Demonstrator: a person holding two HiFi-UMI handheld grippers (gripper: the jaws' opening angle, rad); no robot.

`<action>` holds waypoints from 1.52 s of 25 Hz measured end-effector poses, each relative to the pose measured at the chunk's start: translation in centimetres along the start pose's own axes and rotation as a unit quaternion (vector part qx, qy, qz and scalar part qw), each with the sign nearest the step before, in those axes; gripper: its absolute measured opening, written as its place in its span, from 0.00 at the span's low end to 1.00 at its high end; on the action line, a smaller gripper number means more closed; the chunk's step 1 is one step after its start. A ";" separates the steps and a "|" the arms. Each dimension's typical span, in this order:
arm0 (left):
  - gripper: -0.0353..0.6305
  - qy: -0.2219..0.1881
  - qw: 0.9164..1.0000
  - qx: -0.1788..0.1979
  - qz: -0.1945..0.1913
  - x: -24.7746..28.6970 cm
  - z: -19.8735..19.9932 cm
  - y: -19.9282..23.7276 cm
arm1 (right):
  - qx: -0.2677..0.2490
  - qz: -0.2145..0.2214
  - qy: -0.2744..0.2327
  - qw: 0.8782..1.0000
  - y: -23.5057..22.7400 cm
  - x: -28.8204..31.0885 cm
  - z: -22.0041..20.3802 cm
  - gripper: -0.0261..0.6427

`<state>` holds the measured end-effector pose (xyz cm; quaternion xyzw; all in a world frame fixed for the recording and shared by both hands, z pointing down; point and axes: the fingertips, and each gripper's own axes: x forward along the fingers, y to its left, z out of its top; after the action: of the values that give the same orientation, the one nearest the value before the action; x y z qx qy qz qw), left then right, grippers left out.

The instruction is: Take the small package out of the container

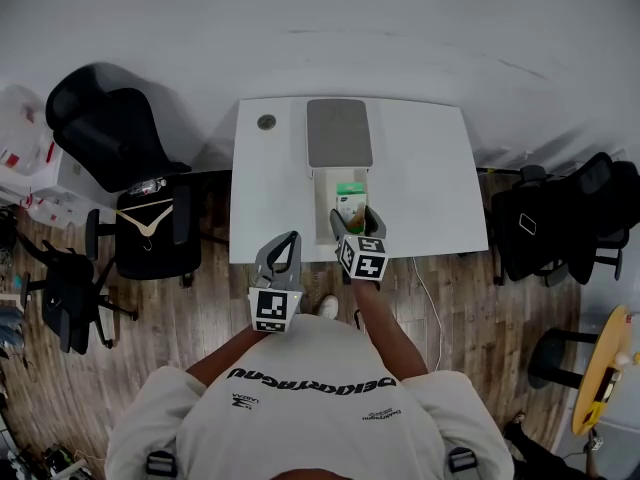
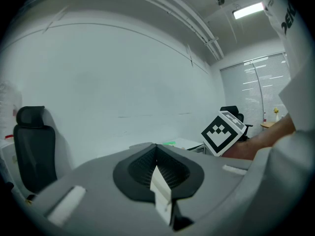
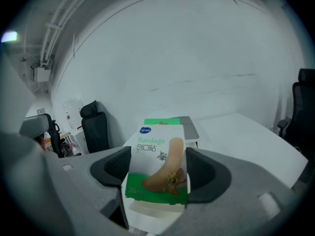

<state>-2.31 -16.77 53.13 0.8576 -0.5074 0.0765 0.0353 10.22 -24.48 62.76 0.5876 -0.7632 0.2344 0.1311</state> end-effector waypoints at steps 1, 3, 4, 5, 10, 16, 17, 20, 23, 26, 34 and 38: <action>0.04 0.000 1.000 0.001 0.000 -0.1 0.0 0.0 | -0.002 0.001 -0.004 1.000 0.1 -0.3 0.1 0.55; 0.05 -0.001 1.000 0.003 0.000 -0.2 0.1 -0.1 | -0.004 0.004 -0.012 1.000 0.4 -0.9 0.3 0.55; 0.05 -0.001 1.000 0.003 0.000 -0.3 0.1 -0.1 | -0.004 0.007 -0.016 1.000 0.5 -1.1 0.5 0.55; 0.05 -0.002 1.000 0.003 0.001 -0.3 0.1 -0.1 | -0.004 0.010 -0.019 1.000 0.7 -1.4 0.6 0.55; 0.04 -0.002 1.000 0.004 0.001 -0.5 0.2 0.0 | -0.004 0.018 -0.038 0.999 1.1 -2.6 1.2 0.55; 0.05 -0.003 1.000 0.004 0.001 -0.5 0.3 0.1 | -0.010 0.026 -0.061 0.998 1.6 -3.9 2.1 0.55; 0.04 -0.003 1.000 0.004 0.000 -0.5 0.3 0.1 | -0.011 0.027 -0.065 0.997 1.7 -4.1 2.3 0.55; 0.05 -0.003 1.000 0.004 -0.001 -0.5 0.4 0.1 | -0.015 0.031 -0.076 0.996 2.1 -4.8 2.7 0.55; 0.05 -0.004 1.000 0.004 -0.002 -0.4 0.4 0.0 | -0.016 0.035 -0.083 0.996 2.3 -5.4 3.0 0.55; 0.04 -0.004 1.000 0.004 -0.004 -0.4 0.4 0.0 | -0.016 0.038 -0.089 0.995 2.7 -6.0 3.1 0.55; 0.05 -0.004 1.000 0.001 -0.009 -0.5 0.4 -0.2 | -0.019 0.041 -0.111 0.993 3.2 -7.3 3.6 0.55; 0.05 -0.005 1.000 0.002 -0.008 -0.7 0.6 -0.2 | -0.026 0.042 -0.122 0.991 3.6 -8.1 4.0 0.55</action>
<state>-2.44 -16.18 52.44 0.8623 -0.5002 0.0729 0.0312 9.26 -18.99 54.74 0.5755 -0.8034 0.1465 0.0428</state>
